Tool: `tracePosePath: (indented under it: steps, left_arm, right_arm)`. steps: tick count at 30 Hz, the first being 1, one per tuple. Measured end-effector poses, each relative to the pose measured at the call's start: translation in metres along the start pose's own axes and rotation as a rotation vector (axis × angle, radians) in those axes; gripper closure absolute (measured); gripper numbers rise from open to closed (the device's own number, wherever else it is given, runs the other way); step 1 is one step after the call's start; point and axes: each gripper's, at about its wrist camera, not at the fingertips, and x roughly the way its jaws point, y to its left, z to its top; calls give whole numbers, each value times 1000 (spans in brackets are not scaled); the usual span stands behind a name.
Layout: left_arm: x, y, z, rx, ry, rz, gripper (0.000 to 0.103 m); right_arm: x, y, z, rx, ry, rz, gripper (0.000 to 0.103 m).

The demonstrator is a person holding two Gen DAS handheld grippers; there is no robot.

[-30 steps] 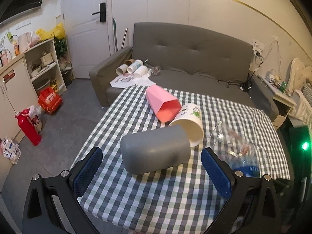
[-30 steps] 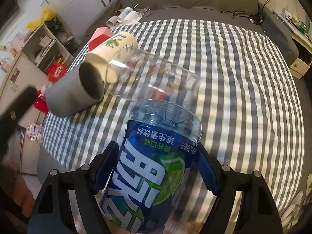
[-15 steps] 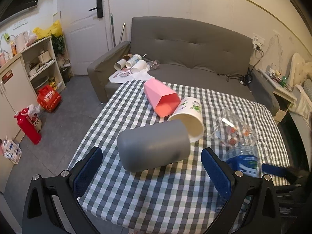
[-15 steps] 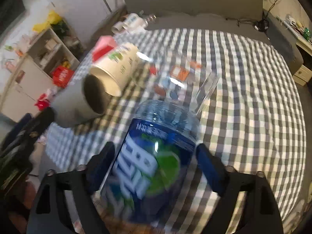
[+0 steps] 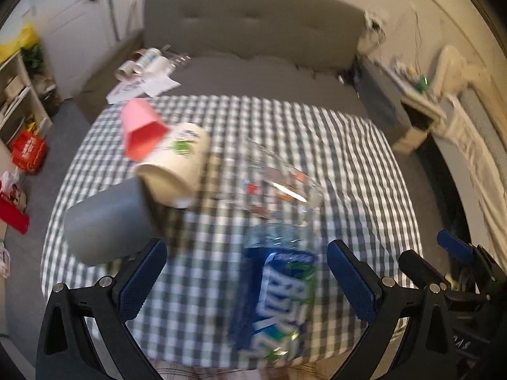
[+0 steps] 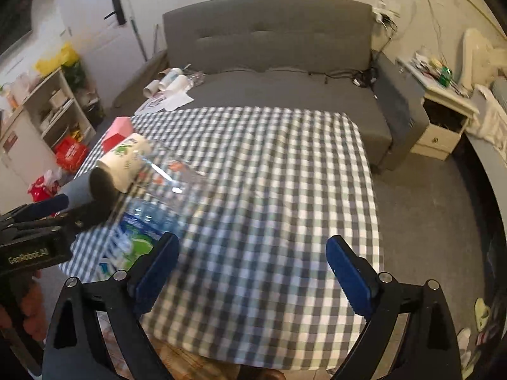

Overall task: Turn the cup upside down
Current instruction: 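Bring the left gripper to the bottle and close while the right gripper releases it, then rotate the held bottle cap-up with the left gripper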

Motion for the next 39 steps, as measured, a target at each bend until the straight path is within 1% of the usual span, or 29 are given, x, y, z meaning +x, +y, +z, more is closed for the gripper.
tracePosePath:
  steps: [4,8,9,11,13,14,18,21,24,26,29,30,33,37,38,39]
  left_arm:
    - [24,-16,12,36,81,0,0]
    - [44,-26,15,69,156,-4,1]
    - [50,-26,15,70,186,-4,2]
    - [58,-24,14,69,216,0,9]
    - [64,-20,13,52,248,4,25]
    - [67,-19,13,40,263,1,29]
    - [62,-16,13,40,257,-17,29]
    - [47,-14,18,36,224,-34,29]
    - [22,-10,20,51,139,-46,29]
    - [10,-9,19,58,101,-50,29]
    - [-12,-3,17,69,-2,-34,29]
    - [-19,-1,15,73,-57,-25,29]
    - [-28,9,11,50,-140,-32,29]
    - [-33,18,6,26,-238,-46,29]
    - [-35,21,4,19,-276,-50,29]
    - [-33,18,3,25,-300,-39,29]
  right_arm:
    - [11,-18,-2,37,19,2,9]
    - [23,-30,-4,59,36,-4,9]
    - [24,-32,-5,62,38,-5,9]
    - [29,-35,-5,68,44,-4,9]
    - [32,-36,-5,74,49,-5,9]
    - [34,-36,-6,77,53,-4,9]
    - [43,-33,-9,75,82,-10,9]
    - [41,-29,-11,70,82,-12,9]
    - [32,-25,-9,63,61,-20,9]
    - [26,-23,-7,63,46,-23,9]
    - [18,-19,-6,65,30,-31,9]
    - [16,-17,-6,66,24,-37,9]
    - [12,-10,-7,64,10,-75,9]
    - [11,0,-10,49,4,-81,9]
    - [11,2,-10,43,-1,-89,9]
    - [11,4,-10,38,-6,-98,9]
